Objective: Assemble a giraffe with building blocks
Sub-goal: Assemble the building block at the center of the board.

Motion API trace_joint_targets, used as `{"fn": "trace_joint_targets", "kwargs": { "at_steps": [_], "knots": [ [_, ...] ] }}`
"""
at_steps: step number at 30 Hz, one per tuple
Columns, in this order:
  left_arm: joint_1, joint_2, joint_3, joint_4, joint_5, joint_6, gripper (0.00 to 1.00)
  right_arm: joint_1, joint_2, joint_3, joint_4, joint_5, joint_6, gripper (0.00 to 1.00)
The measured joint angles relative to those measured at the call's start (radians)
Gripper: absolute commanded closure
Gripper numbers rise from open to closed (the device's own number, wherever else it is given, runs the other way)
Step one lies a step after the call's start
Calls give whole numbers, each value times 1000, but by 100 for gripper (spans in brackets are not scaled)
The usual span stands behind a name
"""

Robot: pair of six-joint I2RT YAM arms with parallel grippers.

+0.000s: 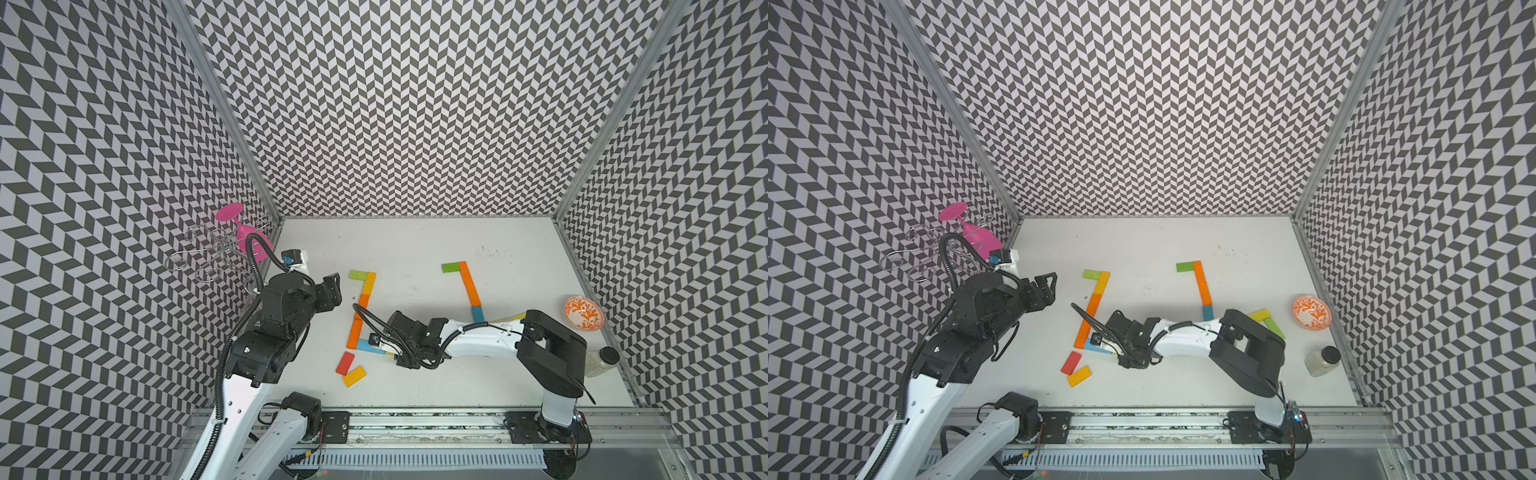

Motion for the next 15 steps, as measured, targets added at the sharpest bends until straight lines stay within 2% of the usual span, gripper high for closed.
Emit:
{"fn": "trace_joint_targets", "kwargs": {
  "at_steps": [7, 15],
  "knots": [
    [0, 0, 0, 0, -4, 0, 22, -2, 13, 18, -11, -8, -17, 64],
    [0, 0, 0, 0, -7, 3, 22, -4, 13, 24, -11, -8, -24, 48]
  ]
}}
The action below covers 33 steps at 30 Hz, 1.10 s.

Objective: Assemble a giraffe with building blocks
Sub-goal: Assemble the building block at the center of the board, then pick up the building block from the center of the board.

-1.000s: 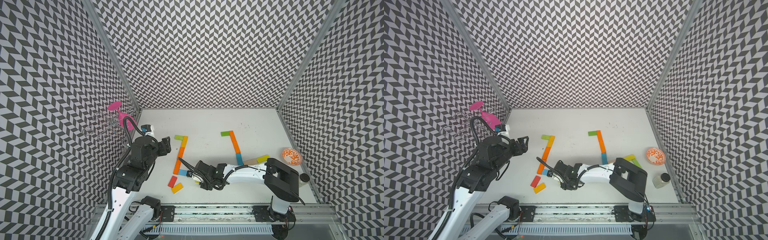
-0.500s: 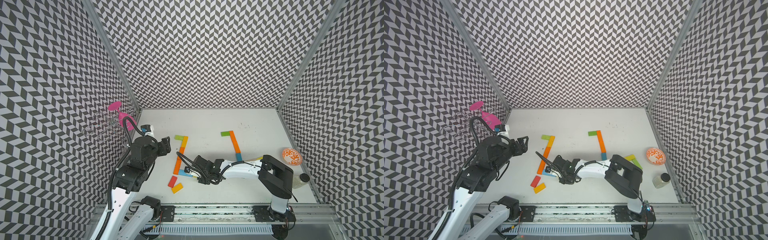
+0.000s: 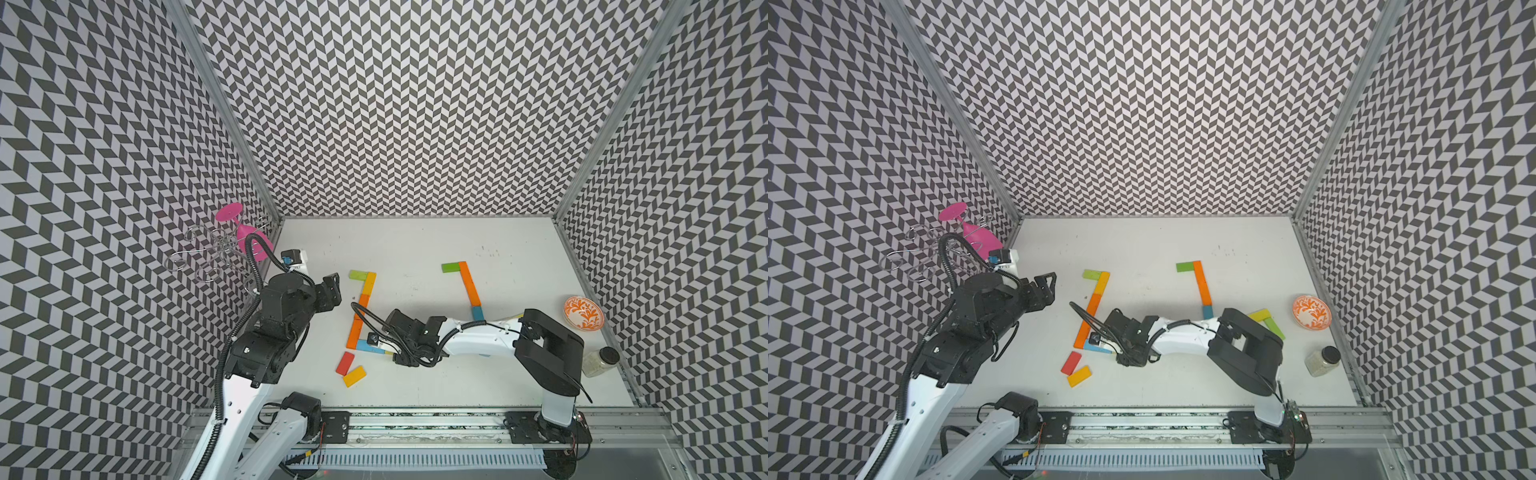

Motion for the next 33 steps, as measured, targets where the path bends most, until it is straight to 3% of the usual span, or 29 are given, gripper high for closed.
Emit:
{"fn": "trace_joint_targets", "kwargs": {
  "at_steps": [10, 19, 24, 33],
  "knots": [
    [0, 0, 0, -2, -1, 0, 20, 0, -39, -13, -21, 3, 14, 35],
    [4, -8, 0, -41, -10, -27, 20, 41, -354, -167, 61, 8, 3, 36],
    [5, 25, -13, -77, 20, -76, 19, 63, -433, -244, 122, 10, -11, 38],
    [5, 56, -309, -96, 188, -245, 9, 126, -410, -317, 228, -58, -101, 39]
  ]
}}
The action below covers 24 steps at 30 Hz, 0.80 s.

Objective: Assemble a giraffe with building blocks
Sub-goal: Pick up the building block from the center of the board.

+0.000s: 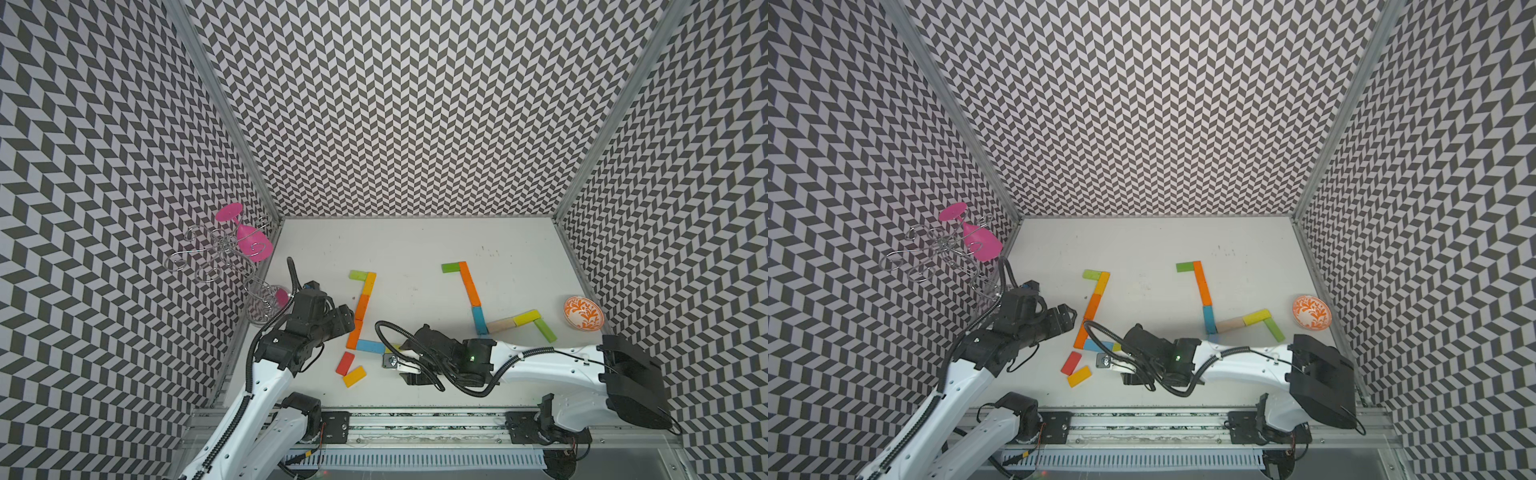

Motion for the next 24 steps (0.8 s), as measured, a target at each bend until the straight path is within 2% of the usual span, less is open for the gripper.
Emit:
{"fn": "trace_joint_targets", "kwargs": {
  "at_steps": [5, 12, 24],
  "knots": [
    [0, -52, -13, -11, 10, -75, 9, 21, 111, 47, 40, -58, -51, 39],
    [0, -165, 96, -21, -52, -148, 11, 44, 284, 177, 71, -119, -102, 41],
    [0, -213, 121, -54, -103, -183, 11, 50, 467, 325, 66, -180, -147, 47]
  ]
}}
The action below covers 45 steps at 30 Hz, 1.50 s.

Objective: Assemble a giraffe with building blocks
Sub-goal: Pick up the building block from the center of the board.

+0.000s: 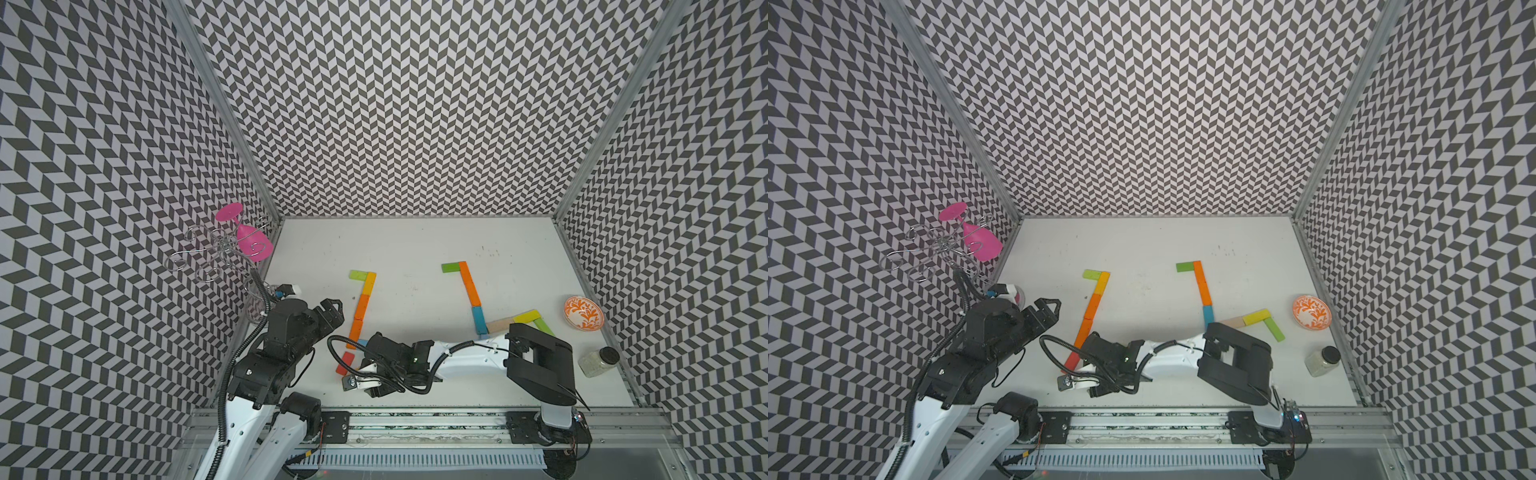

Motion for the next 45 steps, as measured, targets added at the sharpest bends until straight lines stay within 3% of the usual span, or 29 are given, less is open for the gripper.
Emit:
{"fn": "trace_joint_targets", "kwargs": {
  "at_steps": [20, 25, 45],
  "knots": [
    [0, -66, 2, -11, -26, -25, 11, -7, 132, 148, -33, -44, -38, 46],
    [0, -71, 2, -11, -27, -25, 11, -16, 136, 151, -34, -54, -38, 53],
    [0, -71, 2, -11, -33, -24, 11, -39, 84, 81, -68, -63, 25, 55]
  ]
}}
